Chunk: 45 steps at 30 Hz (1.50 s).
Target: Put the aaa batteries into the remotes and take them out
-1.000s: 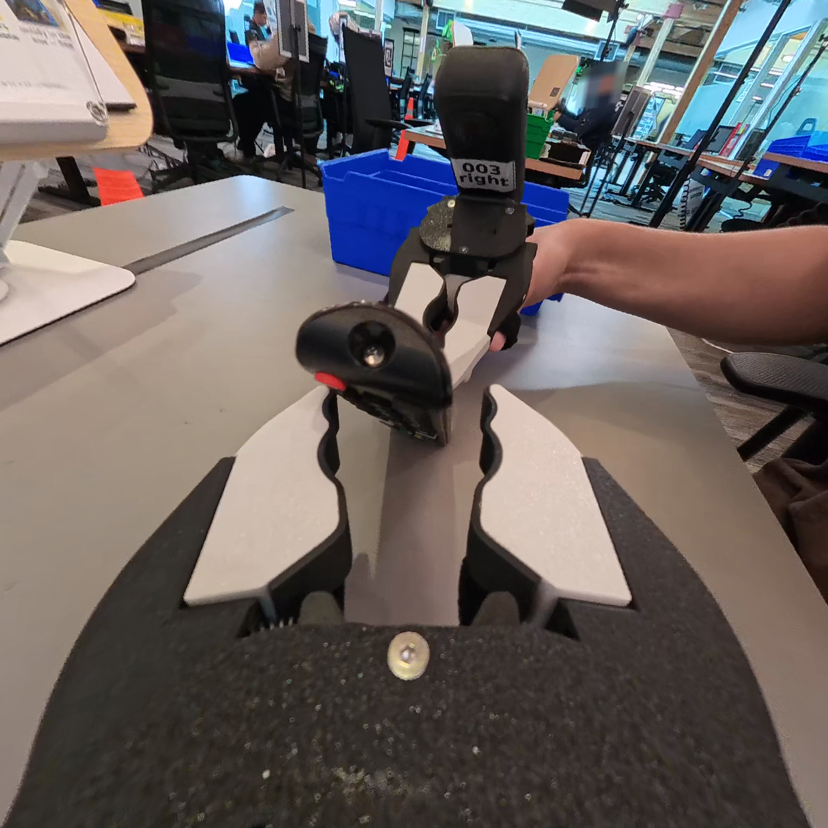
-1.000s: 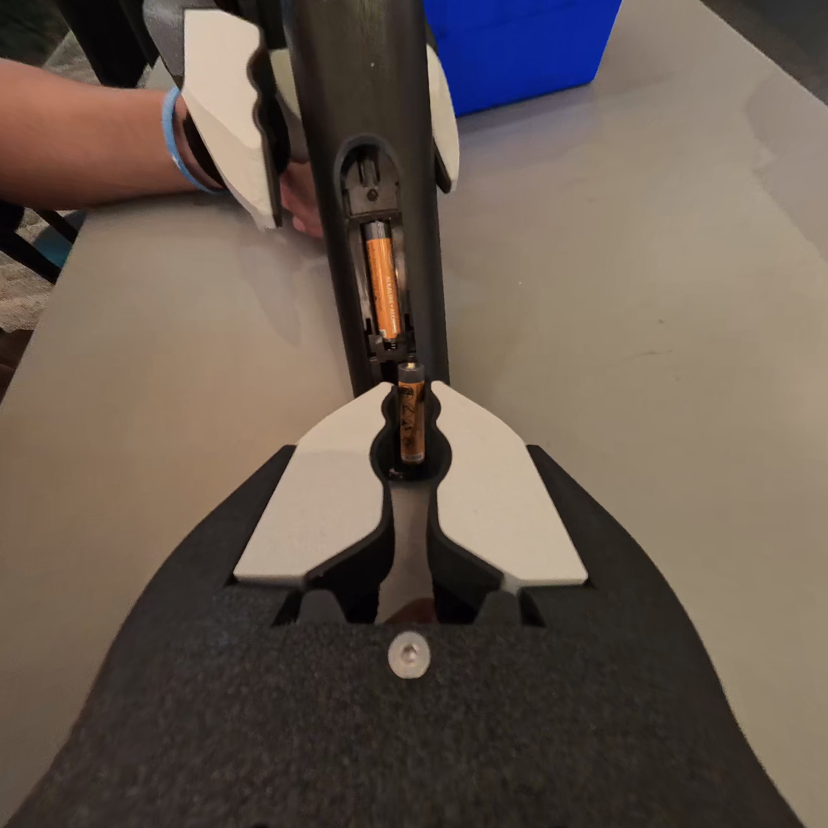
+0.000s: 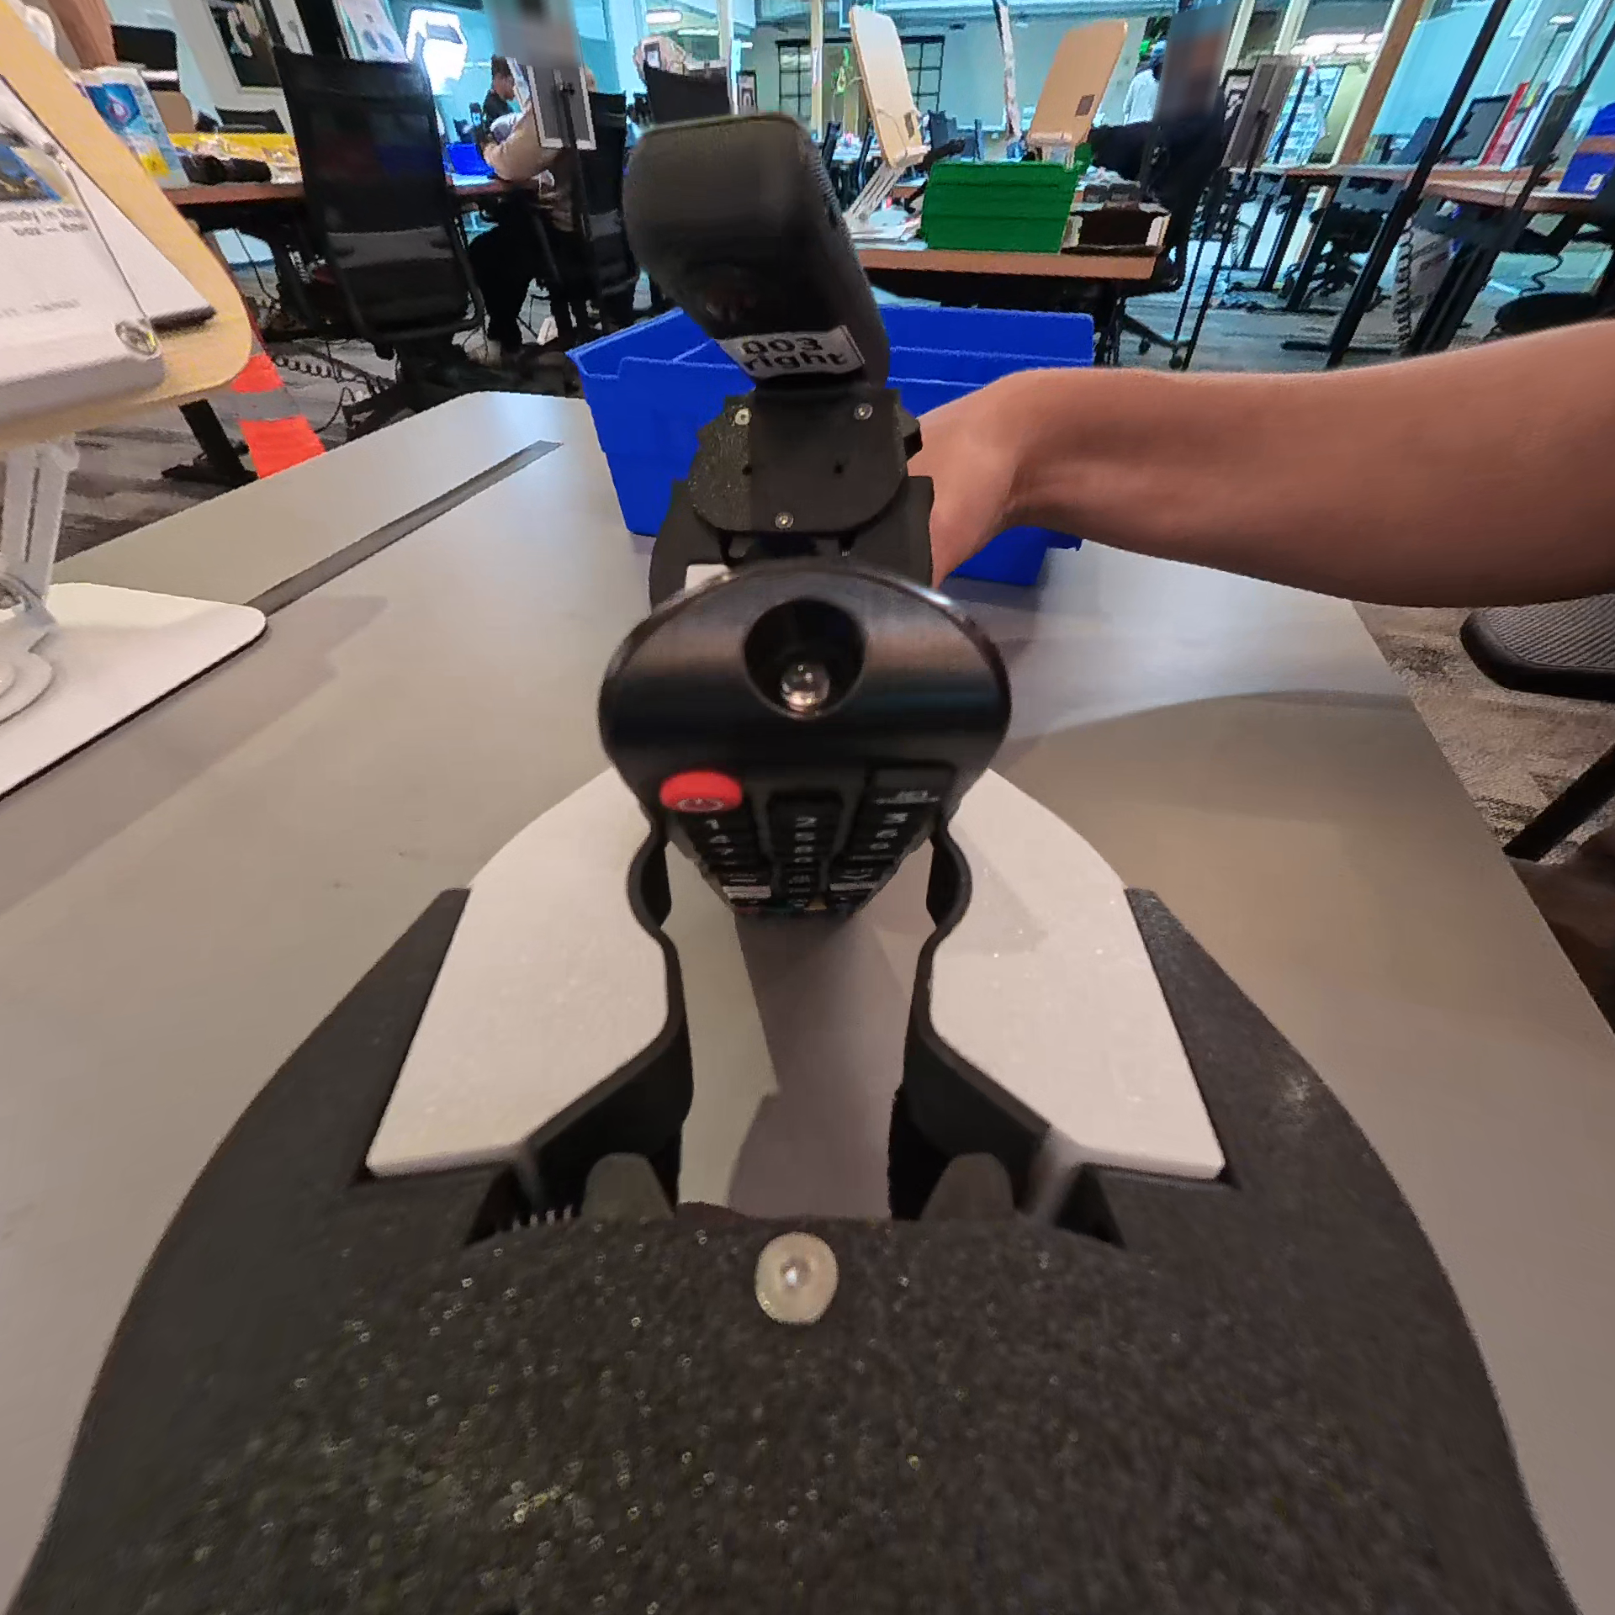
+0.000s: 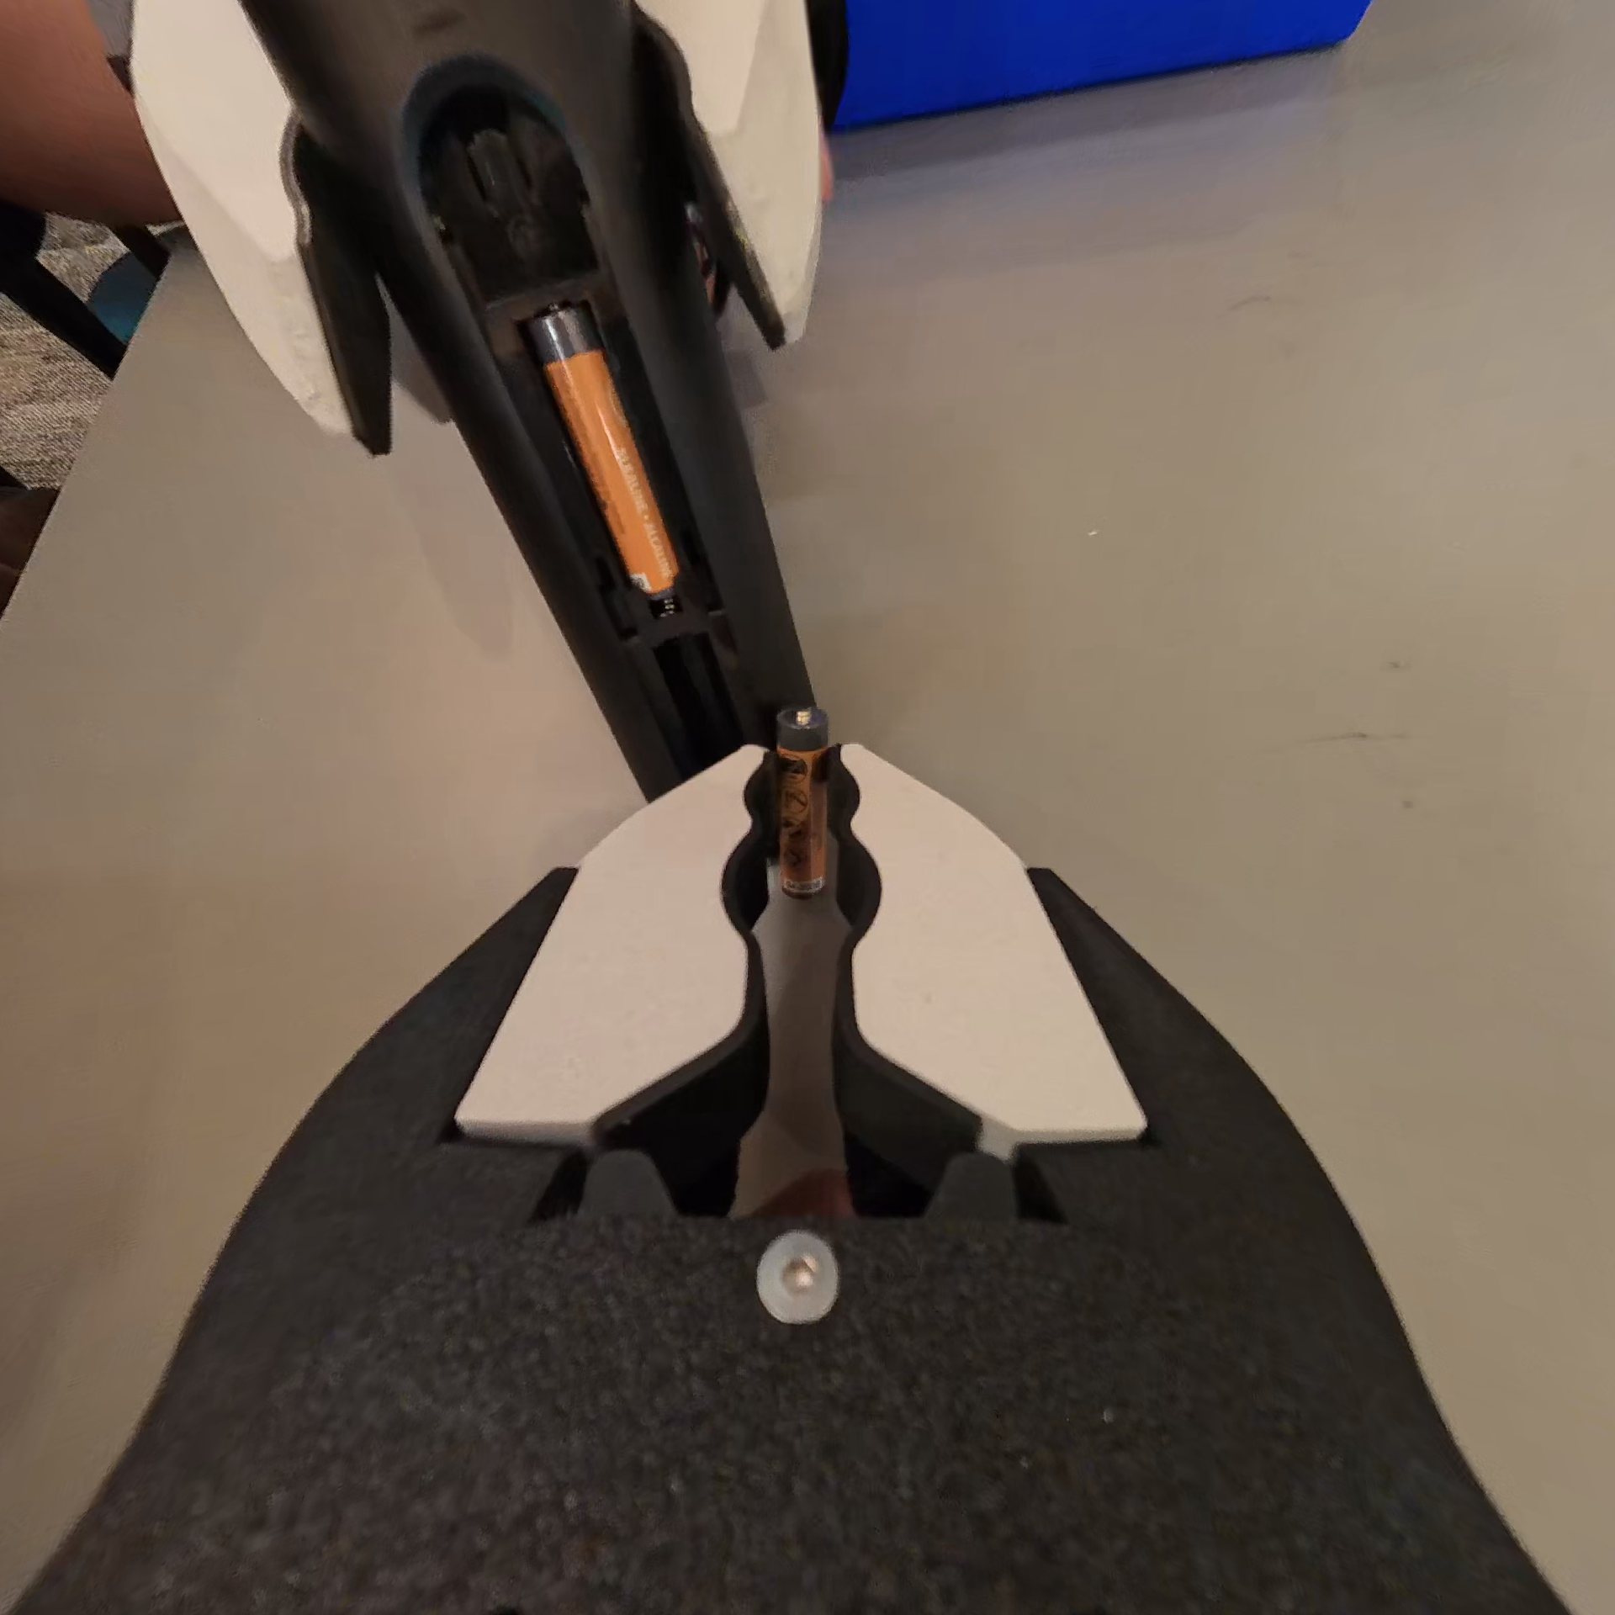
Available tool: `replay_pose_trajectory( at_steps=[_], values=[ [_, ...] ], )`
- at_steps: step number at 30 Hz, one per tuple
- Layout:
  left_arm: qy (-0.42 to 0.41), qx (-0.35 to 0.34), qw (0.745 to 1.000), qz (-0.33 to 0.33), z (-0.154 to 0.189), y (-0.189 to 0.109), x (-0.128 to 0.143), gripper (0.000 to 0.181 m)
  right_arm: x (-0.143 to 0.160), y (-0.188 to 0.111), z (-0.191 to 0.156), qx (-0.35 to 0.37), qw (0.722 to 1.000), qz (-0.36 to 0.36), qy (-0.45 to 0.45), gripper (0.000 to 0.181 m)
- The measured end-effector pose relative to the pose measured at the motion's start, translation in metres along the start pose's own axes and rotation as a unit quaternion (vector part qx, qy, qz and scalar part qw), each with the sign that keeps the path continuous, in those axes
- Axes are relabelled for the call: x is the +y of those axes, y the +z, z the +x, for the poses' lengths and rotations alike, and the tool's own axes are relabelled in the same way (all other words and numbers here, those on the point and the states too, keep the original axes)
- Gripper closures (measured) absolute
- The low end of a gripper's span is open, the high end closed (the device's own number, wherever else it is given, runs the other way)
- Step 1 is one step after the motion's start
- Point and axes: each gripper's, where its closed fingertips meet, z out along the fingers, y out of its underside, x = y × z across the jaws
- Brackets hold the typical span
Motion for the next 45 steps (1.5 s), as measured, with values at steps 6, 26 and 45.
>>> replay_pose_trajectory(
  at_steps=[6,26,45],
  values=[
    [-0.014,0.008,1.0,-0.016,-0.001,0.002,0.007,0.126,-0.019,-0.033,0.002,0.043,0.997,0.06,-0.005,0.171],
    [-0.128,0.038,0.99,0.056,-0.018,0.013,-0.021,0.129,-0.061,-0.043,-0.005,-0.005,0.93,0.318,0.184,0.171],
    [-0.214,0.064,0.949,0.22,-0.037,0.02,-0.072,0.129,-0.068,-0.076,0.001,0.039,0.855,0.457,0.242,0.171]
  ],
)
